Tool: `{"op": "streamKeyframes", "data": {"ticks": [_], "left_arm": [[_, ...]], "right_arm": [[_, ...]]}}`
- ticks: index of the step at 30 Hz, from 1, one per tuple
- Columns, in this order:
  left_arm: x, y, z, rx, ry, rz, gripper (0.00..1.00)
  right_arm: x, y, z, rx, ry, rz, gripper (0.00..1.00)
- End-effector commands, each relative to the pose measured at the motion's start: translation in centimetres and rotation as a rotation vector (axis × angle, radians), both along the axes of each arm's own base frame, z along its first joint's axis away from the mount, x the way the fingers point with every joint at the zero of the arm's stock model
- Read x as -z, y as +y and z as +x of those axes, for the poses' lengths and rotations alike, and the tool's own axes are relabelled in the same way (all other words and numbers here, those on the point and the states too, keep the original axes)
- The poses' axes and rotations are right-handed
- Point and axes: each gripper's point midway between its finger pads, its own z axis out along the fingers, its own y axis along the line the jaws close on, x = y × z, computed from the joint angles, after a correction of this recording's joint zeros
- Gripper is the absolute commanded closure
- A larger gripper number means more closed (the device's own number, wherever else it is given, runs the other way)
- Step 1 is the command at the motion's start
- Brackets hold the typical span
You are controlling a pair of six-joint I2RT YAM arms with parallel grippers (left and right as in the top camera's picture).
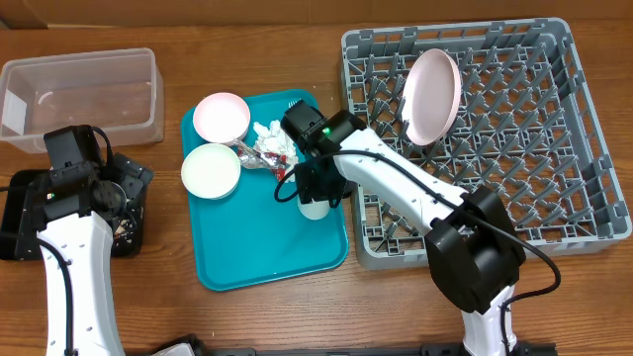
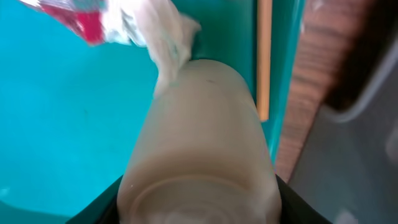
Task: Sort waste into correct bins and load items into the dishwasher rack
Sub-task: 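Move the right gripper back to the small white cup and grasp it, then carry the white cup into the rack and set it down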
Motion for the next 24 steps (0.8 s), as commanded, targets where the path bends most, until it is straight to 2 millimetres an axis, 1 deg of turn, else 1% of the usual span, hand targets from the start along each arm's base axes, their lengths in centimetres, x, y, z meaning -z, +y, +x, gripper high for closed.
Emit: {"op": "streamKeyframes", "data": {"ticks": [1, 2, 3, 6, 7, 9, 11, 12, 13, 14, 15, 16, 18, 20, 22, 23, 24], "left_arm": [[-0.8, 0.6, 0.4, -0.019, -0.021, 0.019, 0.00], [-0.8, 0.6, 0.4, -0.020, -0.021, 0.020, 0.00], [-0.8, 0.6, 0.4, -0.019, -0.020, 0.020, 0.00], [-0.8, 0.6, 0.4, -0.019, -0.020, 0.020, 0.00], [-0.8, 0.6, 0.4, -0.019, -0.020, 0.020, 0.00], [-0.8, 0.6, 0.4, -0.019, -0.020, 0.020, 0.00], [-0.8, 0.6, 0.4, -0.019, -0.020, 0.019, 0.00], [-0.8, 0.6, 0.4, -0.019, -0.020, 0.019, 0.00], [-0.8, 0.6, 0.4, -0.019, -0.020, 0.020, 0.00], [-0.8, 0.6, 0.4, -0.019, -0.020, 0.019, 0.00], [-0.8, 0.6, 0.4, -0.019, -0.020, 0.020, 0.00], [-0.8, 0.6, 0.4, -0.019, -0.020, 0.020, 0.00], [-0.8, 0.6, 0.4, -0.019, -0.021, 0.020, 0.00], [-0.8, 0.6, 0.4, -0.019, -0.021, 0.020, 0.00], [-0.8, 0.6, 0.4, -0.019, -0.021, 0.020, 0.00], [-0.8, 0.6, 0.4, -0.019, -0.021, 0.020, 0.00], [-0.8, 0.6, 0.4, -0.019, -0.020, 0.020, 0.00]], "right_arm": [[-3.5, 0.9, 1.2, -0.009, -0.066, 0.036, 0.66], [-4.7, 0.8, 1.5, -0.006, -0.085, 0.035, 0.65], [-7.0, 0.0, 2.2, 0.008, -0.133, 0.021, 0.65], [-12.0, -2.1, 3.7, 0.051, -0.241, 0.002, 0.66], [-13.8, -3.1, 4.3, 0.074, -0.280, -0.001, 0.65], [-17.3, -5.9, 5.5, 0.136, -0.358, -0.016, 0.65], [-20.1, -9.0, 6.6, 0.212, -0.420, -0.028, 0.65], [-21.3, -10.9, 7.1, 0.257, -0.444, -0.029, 0.65], [-22.7, -13.3, 7.7, 0.319, -0.468, -0.025, 0.65], [-23.6, -15.2, 8.1, 0.367, -0.483, -0.026, 0.65], [-24.2, -16.8, 8.4, 0.406, -0.496, -0.028, 0.65], [-24.8, -19.1, 8.9, 0.449, -0.511, -0.036, 0.65], [-25.3, -22.9, 9.4, 0.539, -0.524, -0.057, 0.65], [-25.1, -27.0, 9.6, 0.637, -0.512, -0.079, 0.65], [-24.5, -30.1, 9.7, 0.711, -0.490, -0.100, 0.65], [-23.9, -31.4, 9.8, 0.744, -0.471, -0.105, 0.65], [-23.3, -32.3, 9.8, 0.764, -0.453, -0.100, 0.65]]}}
